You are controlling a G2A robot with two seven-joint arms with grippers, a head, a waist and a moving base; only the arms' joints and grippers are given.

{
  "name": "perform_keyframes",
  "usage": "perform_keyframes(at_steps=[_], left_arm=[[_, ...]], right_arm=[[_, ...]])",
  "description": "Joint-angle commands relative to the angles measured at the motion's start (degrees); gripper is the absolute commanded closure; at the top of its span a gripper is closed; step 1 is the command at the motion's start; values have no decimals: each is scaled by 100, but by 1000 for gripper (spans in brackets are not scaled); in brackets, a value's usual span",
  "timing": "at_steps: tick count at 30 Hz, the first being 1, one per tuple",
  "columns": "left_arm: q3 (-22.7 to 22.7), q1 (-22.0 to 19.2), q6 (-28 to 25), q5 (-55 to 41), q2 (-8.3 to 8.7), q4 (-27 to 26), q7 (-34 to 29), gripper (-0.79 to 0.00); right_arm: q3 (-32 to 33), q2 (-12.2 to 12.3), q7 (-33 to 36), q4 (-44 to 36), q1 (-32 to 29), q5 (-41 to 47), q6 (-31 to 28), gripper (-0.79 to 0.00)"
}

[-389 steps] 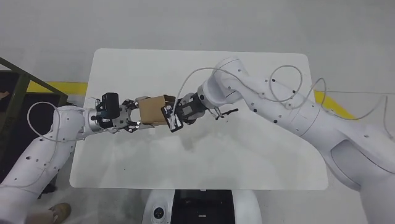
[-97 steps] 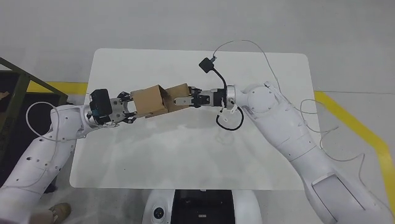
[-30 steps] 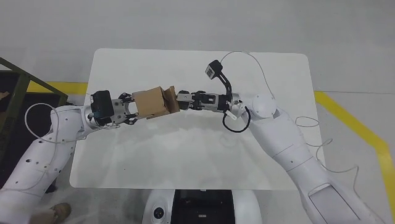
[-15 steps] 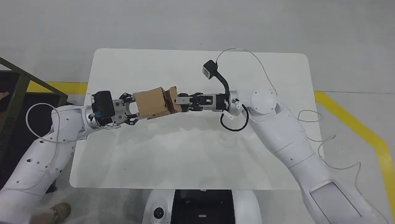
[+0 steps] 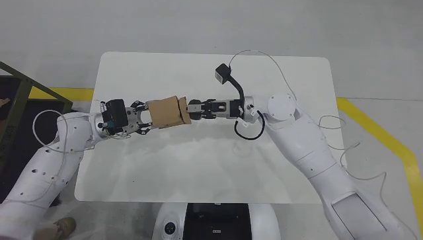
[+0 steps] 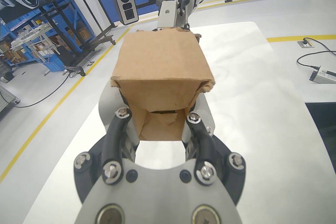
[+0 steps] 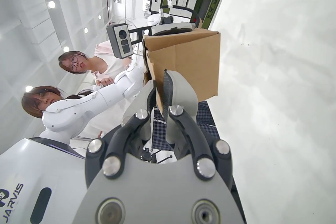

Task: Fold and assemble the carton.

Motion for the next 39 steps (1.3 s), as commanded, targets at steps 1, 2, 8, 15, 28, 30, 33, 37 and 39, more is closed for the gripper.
perform_keyframes(at_steps=[1, 2, 8, 15, 28, 30, 33, 37, 39], left_arm=[[12, -7, 15, 26, -1, 0, 1, -240], [19, -11, 18, 32, -3, -4, 5, -237], [49, -35, 32, 53, -8, 9, 43, -231], [81, -60, 41, 143, -8, 15, 42, -228], [141, -132, 52, 98, -26, 86, 39, -228], [148, -140, 51, 74, -29, 96, 42, -231], [149, -164, 51, 57, -33, 126, 44, -228], [155, -185, 47, 49, -35, 157, 66, -231], [161, -191, 50, 51, -37, 163, 69, -231]], right_arm=[[-12, -7, -19, 22, 8, 8, 6, -18], [-21, -13, -30, 34, 14, 7, 6, -12], [-65, -46, -123, 105, 63, 14, -12, 0], [-96, -78, -153, 147, 123, 23, -27, 0], [-229, -157, -160, 175, 162, 107, -54, 0], [-235, -163, -140, 184, 174, 101, -66, 0], [-240, -167, -70, 189, 197, 87, -58, 0], [-224, -164, 22, 182, 211, 78, -54, 0], [-219, -163, 75, 185, 220, 69, -54, 0]])
